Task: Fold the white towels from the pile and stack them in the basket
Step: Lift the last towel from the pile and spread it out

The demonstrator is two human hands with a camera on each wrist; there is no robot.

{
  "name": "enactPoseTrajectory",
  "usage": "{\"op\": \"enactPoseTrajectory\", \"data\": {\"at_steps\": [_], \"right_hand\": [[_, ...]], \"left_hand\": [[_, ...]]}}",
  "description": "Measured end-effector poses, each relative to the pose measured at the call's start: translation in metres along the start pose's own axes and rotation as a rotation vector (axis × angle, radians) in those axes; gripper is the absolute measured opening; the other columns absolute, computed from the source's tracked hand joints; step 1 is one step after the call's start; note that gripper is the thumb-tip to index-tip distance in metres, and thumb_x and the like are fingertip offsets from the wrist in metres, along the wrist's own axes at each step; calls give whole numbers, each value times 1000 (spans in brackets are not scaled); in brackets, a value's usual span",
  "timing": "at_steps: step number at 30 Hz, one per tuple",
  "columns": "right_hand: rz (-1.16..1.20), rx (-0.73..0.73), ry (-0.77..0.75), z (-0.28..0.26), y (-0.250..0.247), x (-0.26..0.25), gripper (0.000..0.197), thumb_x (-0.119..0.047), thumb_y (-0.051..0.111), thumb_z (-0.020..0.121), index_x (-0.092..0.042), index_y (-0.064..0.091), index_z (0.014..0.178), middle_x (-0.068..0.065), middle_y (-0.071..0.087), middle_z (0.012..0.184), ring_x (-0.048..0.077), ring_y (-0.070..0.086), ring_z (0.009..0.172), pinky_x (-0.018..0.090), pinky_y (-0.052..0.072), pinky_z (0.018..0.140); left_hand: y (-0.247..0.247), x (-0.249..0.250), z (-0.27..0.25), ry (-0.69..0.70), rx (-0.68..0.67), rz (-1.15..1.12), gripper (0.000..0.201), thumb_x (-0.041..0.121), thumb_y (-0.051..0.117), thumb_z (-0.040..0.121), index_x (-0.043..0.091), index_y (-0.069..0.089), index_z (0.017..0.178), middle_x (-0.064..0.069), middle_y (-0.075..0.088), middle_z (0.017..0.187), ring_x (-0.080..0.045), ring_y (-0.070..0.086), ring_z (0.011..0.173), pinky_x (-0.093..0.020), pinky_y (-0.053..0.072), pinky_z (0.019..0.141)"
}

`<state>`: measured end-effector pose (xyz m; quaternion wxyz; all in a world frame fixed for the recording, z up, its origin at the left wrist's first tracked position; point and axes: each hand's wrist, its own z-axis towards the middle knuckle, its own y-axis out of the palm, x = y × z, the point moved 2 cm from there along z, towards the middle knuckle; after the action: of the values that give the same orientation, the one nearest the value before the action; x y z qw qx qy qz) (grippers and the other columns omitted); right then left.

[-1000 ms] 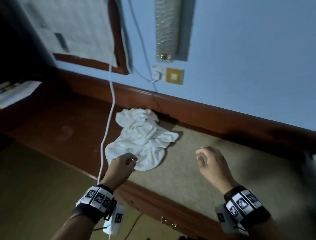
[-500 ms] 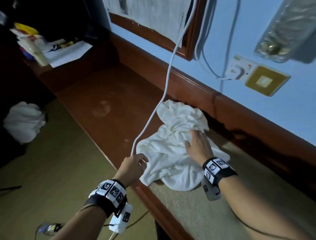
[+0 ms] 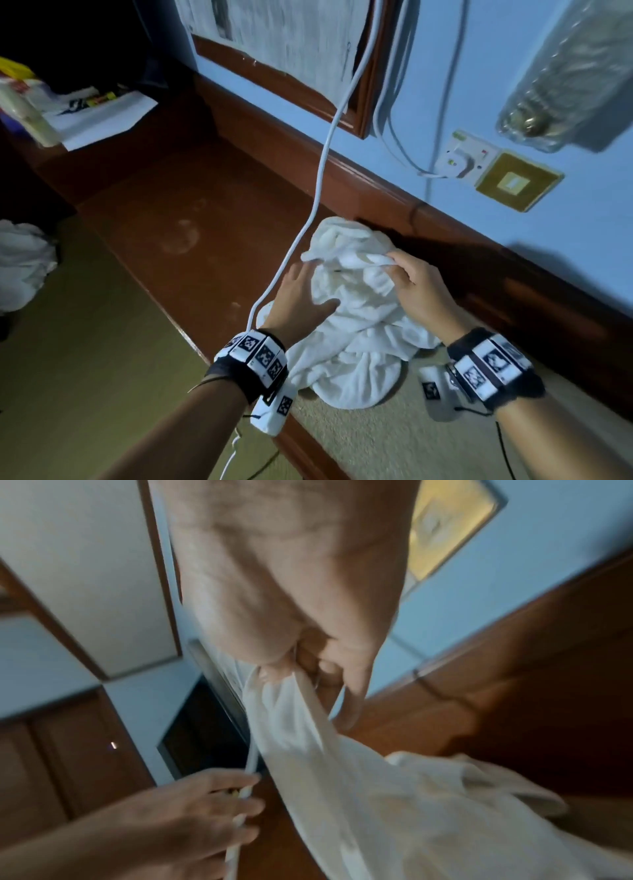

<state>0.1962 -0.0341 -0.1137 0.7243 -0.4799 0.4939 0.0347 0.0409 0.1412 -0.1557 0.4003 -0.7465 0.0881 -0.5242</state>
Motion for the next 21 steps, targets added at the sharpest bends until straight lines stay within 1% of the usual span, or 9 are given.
{"op": "enactPoseTrajectory", "data": {"at_steps": [2, 4, 7, 9, 11, 14, 15, 18, 21], "right_hand": [[95, -5, -83, -22, -32, -36, 24, -5, 52, 106, -18, 71, 110, -21, 69, 89, -4, 64, 84, 13, 45, 77], [150, 17, -147, -45, -65, -73, 24, -2, 50, 106, -12, 72, 111, -14, 73, 102, 0, 67, 100, 14, 47, 86], [230, 138, -167, -83, -110, -112, 23, -7, 51, 107, -17, 72, 106, -11, 73, 99, 3, 66, 97, 19, 47, 84], [304, 255, -144, -112, -132, -128, 20, -15, 53, 108, -21, 70, 98, -6, 67, 87, 5, 59, 86, 26, 44, 76], [346, 389, -129, -142, -151, -142, 23, -20, 54, 108, -24, 69, 92, -9, 62, 81, 6, 53, 80, 27, 42, 71], [326, 545, -114, -183, -175, -155, 24, -24, 55, 108, -22, 68, 87, -8, 57, 78, 9, 49, 77, 31, 39, 69], [302, 574, -103, -196, -181, -155, 24, -28, 57, 107, -16, 66, 88, -4, 55, 78, 14, 48, 76, 35, 37, 70], [136, 648, 16, -235, -198, -149, 36, -39, 57, 103, -9, 57, 82, -3, 46, 72, 15, 43, 69, 38, 32, 66], [-96, 544, 196, -272, -205, -138, 2, -33, 63, 97, -31, 63, 96, -18, 63, 87, 4, 59, 80, 31, 44, 72]], "left_hand": [[-4, 41, 11, 124, 53, -27, 90, 48, 80, 79, 28, 36, 155, 5, 37, 157, -18, 36, 144, -40, 34, 115], [-8, 85, 15, 238, 23, -39, 83, 52, 75, 77, 31, 43, 151, 5, 47, 153, -18, 42, 142, -40, 36, 112], [-3, 125, 3, 259, -139, -78, 31, 42, 69, 87, 24, 71, 112, 3, 76, 109, -18, 71, 103, -38, 57, 90], [5, 131, -13, 210, -200, -115, 24, 44, 69, 86, 21, 72, 93, 4, 77, 89, -14, 74, 86, -41, 61, 80], [12, 126, -28, 190, -251, -153, 15, 44, 71, 87, 30, 69, 87, 3, 76, 93, -17, 73, 88, -39, 62, 77], [8, 119, -50, 166, -323, -278, 10, 35, 75, 93, 31, 66, 95, -13, 69, 108, -20, 68, 78, -23, 51, 55], [3, 121, -57, 177, -322, -323, 9, 31, 75, 95, 25, 69, 99, -13, 69, 108, -20, 66, 79, -19, 48, 56], [-28, 159, -83, 332, -286, -363, 11, 19, 64, 102, 24, 71, 110, -1, 75, 109, -13, 68, 96, -24, 51, 81], [-65, 225, -116, 560, -291, -333, 15, 18, 62, 95, 20, 75, 102, 5, 76, 95, -10, 72, 93, -34, 58, 86]]}}
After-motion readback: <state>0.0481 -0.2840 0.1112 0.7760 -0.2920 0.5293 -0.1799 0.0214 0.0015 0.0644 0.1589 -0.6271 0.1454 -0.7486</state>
